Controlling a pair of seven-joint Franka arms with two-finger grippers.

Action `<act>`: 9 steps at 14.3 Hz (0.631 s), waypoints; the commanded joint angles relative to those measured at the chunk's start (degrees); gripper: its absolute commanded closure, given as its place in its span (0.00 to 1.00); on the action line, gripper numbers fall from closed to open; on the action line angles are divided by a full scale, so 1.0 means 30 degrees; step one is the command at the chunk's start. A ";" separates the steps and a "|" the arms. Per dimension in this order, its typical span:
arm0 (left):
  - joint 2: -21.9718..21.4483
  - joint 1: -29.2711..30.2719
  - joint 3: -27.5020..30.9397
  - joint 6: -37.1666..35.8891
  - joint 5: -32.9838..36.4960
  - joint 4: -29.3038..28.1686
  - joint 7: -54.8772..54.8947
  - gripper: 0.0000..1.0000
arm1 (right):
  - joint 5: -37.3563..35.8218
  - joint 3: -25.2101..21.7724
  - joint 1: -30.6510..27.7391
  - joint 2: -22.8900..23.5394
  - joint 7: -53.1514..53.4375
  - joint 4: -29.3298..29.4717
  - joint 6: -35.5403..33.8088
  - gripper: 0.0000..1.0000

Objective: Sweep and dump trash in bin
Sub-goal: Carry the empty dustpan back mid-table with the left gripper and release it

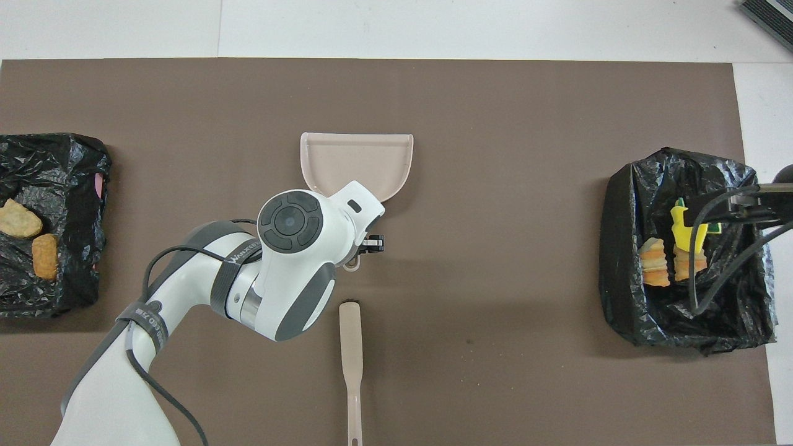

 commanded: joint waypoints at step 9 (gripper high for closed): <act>-0.1279 0.3527 0.0396 -0.2309 0.0038 0.0465 0.2036 0.00 | 0.0091 0.0042 -0.0045 -0.0288 0.0188 -0.0350 0.0161 0.00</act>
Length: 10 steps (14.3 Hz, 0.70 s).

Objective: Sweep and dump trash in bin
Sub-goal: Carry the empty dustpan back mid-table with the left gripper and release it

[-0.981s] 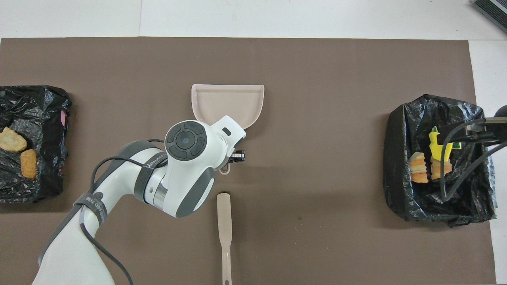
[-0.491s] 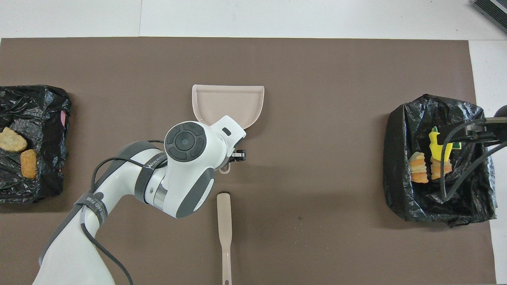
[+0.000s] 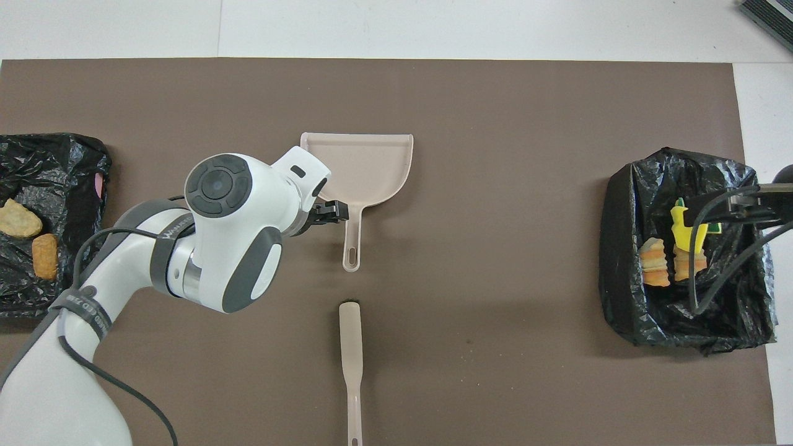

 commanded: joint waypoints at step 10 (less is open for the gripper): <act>-0.3605 0.6221 -0.0120 -0.5237 0.0021 -0.0076 0.8330 0.00 | 0.0091 0.0042 -0.0045 -0.0288 0.0188 -0.0350 0.0161 0.00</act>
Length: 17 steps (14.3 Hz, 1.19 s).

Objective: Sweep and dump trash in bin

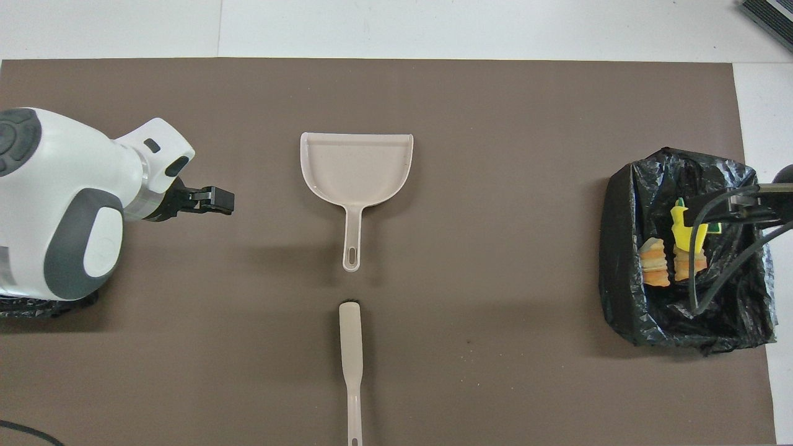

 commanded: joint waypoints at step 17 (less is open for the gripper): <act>-0.2336 0.3456 0.0595 -0.9858 0.0104 0.7240 0.3600 0.00 | 0.0091 0.0042 -0.0045 -0.0288 0.0188 -0.0350 0.0161 0.00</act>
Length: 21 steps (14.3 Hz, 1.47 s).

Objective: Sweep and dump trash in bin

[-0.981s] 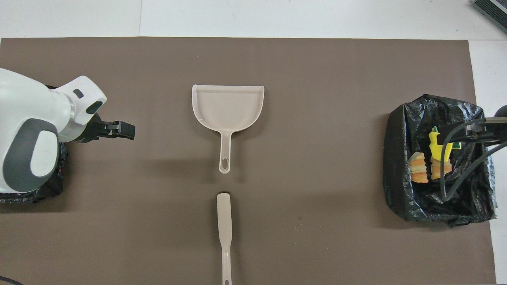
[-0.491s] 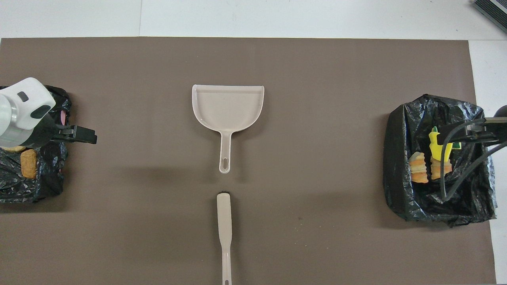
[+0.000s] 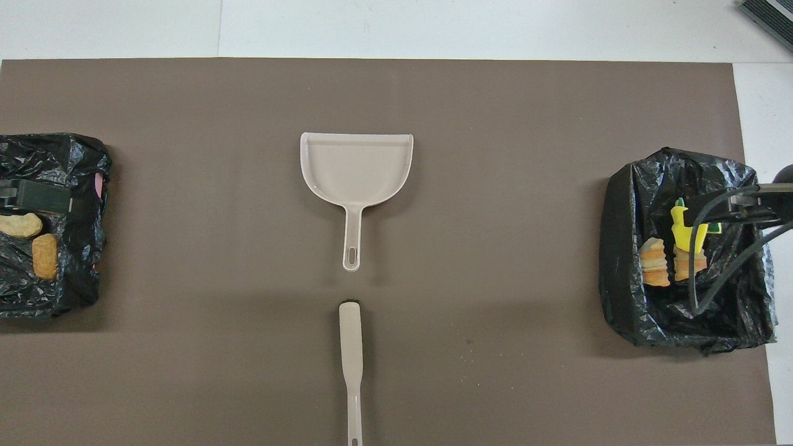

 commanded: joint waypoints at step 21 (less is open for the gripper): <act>-0.1574 -0.0852 -0.0672 -0.0881 0.1510 0.0094 -0.2444 0.00 | 0.0091 0.0042 -0.0045 -0.0288 0.0188 -0.0350 0.0161 0.00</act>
